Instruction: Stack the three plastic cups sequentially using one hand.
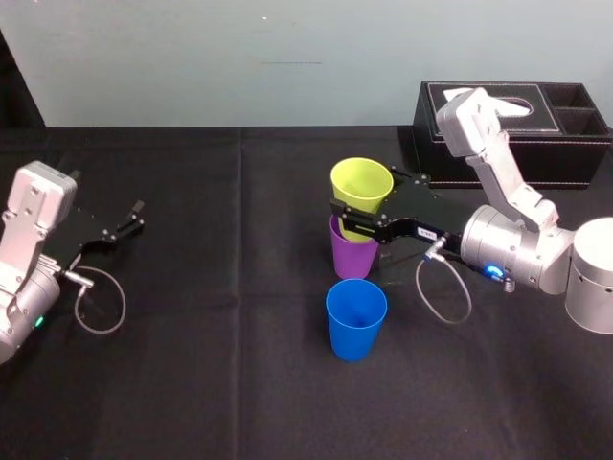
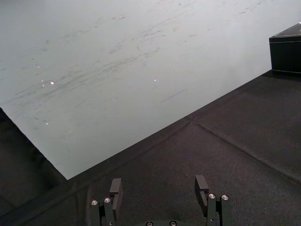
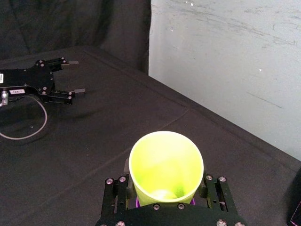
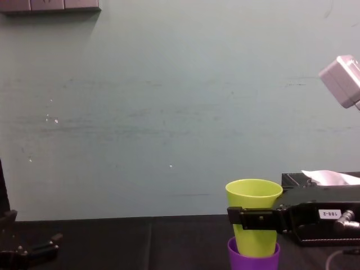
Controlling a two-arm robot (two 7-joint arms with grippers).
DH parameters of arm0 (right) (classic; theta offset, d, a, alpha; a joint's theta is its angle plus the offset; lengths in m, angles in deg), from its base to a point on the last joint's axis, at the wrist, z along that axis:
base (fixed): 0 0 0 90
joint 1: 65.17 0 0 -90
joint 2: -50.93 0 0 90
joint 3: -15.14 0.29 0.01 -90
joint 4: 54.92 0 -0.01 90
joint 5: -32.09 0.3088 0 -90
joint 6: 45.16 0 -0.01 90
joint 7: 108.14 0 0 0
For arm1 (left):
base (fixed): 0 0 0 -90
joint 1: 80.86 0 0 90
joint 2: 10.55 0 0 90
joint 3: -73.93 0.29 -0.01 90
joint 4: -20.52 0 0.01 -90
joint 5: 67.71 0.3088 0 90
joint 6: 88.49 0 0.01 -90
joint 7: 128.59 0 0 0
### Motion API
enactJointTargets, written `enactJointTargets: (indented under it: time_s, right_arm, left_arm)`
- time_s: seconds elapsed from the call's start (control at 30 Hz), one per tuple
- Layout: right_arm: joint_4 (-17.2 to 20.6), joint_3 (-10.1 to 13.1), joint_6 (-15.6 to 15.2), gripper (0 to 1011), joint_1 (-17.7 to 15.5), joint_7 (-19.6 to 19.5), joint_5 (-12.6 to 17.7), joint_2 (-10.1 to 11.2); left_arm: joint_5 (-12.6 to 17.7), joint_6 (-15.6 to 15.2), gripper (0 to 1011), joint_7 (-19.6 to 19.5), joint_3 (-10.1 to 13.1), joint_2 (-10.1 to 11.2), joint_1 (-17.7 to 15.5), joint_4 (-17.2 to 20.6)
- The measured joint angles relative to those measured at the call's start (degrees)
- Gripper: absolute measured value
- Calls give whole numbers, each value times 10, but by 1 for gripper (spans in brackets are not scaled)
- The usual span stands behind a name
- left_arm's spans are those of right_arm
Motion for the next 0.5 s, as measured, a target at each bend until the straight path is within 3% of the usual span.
enactJointTargets:
  time_s: [0.5]
  right_arm:
    - [-2,0,3,739,0,0,0,0]
  left_arm:
    - [0,0,1011,0,0,0,0,0]
